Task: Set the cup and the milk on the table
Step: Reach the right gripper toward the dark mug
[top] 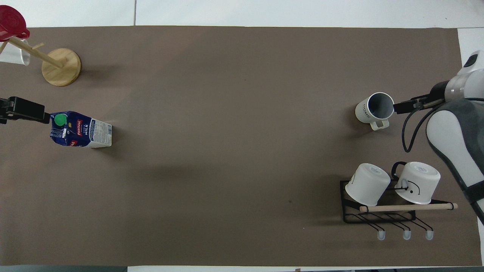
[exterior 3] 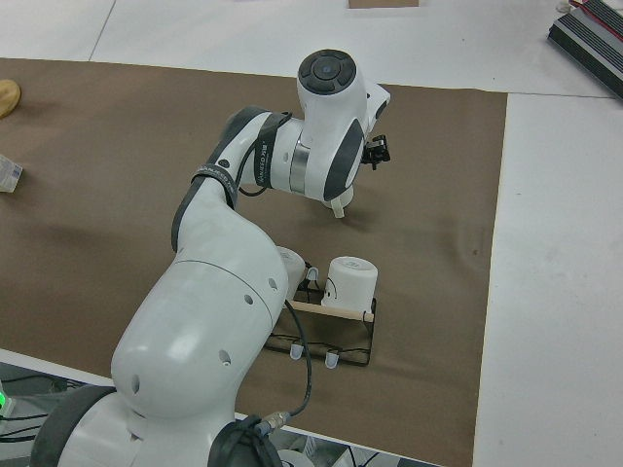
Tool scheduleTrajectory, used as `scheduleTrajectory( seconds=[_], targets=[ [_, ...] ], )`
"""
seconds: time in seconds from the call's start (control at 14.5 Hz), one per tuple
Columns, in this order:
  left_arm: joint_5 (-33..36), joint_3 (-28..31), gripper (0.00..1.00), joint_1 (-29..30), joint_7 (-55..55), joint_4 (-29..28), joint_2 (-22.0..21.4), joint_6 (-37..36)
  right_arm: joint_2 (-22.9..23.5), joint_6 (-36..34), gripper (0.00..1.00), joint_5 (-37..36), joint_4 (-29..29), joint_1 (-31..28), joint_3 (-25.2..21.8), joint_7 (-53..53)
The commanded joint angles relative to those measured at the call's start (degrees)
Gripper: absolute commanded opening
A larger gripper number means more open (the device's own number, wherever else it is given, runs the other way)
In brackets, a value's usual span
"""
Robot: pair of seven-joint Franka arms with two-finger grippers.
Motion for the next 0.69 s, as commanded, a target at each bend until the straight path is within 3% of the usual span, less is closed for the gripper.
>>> scheduleTrajectory(
  seconds=[0.0,0.14,0.41,0.48,0.55,0.62],
  targets=[
    [-0.67,0.15,1.00,0.47,0.85,-1.47,-1.33,0.47,1.70,2.75,1.00,1.01,-1.77,-0.61,0.21,-6.02],
    [-0.67,0.15,1.00,0.56,0.85,-1.56,-1.42,0.29,2.42,5.92,0.97,1.19,-2.74,-0.36,0.21,-7.10],
    [-0.67,0.15,1.00,0.47,0.85,-1.29,-1.42,0.38,4.78,7.68,0.79,2.32,-2.84,-0.27,0.21,-4.81],
    [-0.67,0.15,1.00,0.47,0.93,-1.21,-1.50,0.29,4.88,7.51,0.65,2.94,-2.66,-0.27,0.21,-4.72],
    [-0.67,0.15,1.00,0.47,0.94,-1.12,-1.51,0.29,4.88,7.42,0.27,2.95,-2.57,-0.27,0.21,-4.81],
    [-0.67,0.15,1.00,0.47,0.94,-1.12,-1.59,0.29,4.88,7.42,0.00,3.04,-2.57,-0.27,0.21,-5.07]
  ],
)
